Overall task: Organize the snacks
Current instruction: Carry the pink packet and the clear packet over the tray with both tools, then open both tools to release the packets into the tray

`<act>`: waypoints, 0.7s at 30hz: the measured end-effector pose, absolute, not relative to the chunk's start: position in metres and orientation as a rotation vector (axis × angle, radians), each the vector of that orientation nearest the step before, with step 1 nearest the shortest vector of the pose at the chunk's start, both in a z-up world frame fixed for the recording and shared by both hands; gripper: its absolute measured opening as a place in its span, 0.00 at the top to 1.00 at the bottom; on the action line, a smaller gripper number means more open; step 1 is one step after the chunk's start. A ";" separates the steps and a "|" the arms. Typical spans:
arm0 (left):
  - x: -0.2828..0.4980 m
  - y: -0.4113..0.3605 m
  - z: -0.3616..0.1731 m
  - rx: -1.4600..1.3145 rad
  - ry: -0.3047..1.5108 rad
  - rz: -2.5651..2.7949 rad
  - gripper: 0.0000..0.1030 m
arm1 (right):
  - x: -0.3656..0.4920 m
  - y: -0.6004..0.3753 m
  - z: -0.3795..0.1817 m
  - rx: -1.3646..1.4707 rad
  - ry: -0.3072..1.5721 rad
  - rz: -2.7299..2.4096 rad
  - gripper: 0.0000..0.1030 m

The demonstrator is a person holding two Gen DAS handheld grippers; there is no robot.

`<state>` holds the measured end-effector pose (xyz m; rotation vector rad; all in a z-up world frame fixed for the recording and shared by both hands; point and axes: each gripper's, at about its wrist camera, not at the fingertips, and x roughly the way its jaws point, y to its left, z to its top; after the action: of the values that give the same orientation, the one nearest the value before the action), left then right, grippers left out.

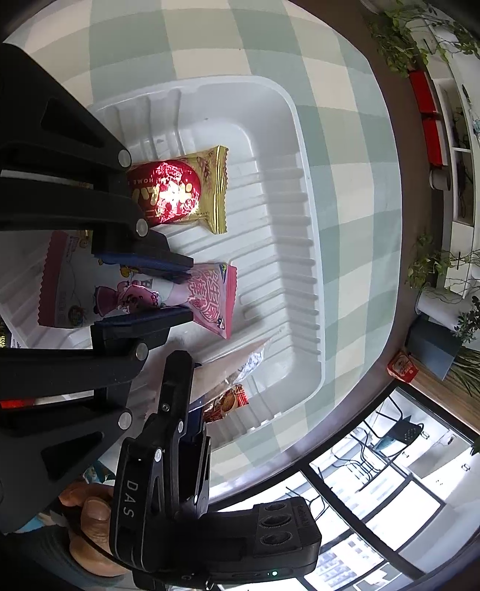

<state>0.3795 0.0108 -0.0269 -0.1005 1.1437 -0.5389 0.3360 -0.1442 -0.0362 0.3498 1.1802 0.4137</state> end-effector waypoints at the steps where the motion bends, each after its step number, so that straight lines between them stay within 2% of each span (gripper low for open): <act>1: 0.378 0.010 -0.026 -0.096 1.141 -0.542 0.81 | 0.336 -0.145 -0.036 0.356 1.182 0.413 0.73; 7: 0.376 0.001 -0.024 -0.069 1.129 -0.548 0.81 | 0.334 -0.148 -0.032 0.367 1.171 0.412 0.67; 11: 0.376 -0.002 -0.023 -0.068 1.123 -0.549 0.74 | 0.331 -0.150 -0.024 0.367 1.148 0.399 0.53; 14: 0.374 -0.002 -0.020 -0.076 1.106 -0.553 0.74 | 0.327 -0.157 -0.017 0.381 1.130 0.392 0.51; 17: 0.371 0.000 -0.012 -0.076 1.083 -0.549 0.72 | 0.321 -0.165 -0.008 0.408 1.119 0.375 0.41; 19: 0.367 0.003 -0.004 -0.072 1.066 -0.542 0.48 | 0.315 -0.172 0.002 0.439 1.096 0.375 0.40; 20: 0.363 0.005 0.002 -0.068 1.048 -0.536 0.26 | 0.311 -0.176 0.009 0.449 1.079 0.379 0.39; 21: 0.359 0.009 0.010 -0.067 1.020 -0.531 0.22 | 0.307 -0.180 0.016 0.453 1.057 0.377 0.35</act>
<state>0.3587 0.0089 0.0100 -0.0666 1.0202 -0.5309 0.3071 -0.1797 0.0163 0.4532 1.0575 0.3769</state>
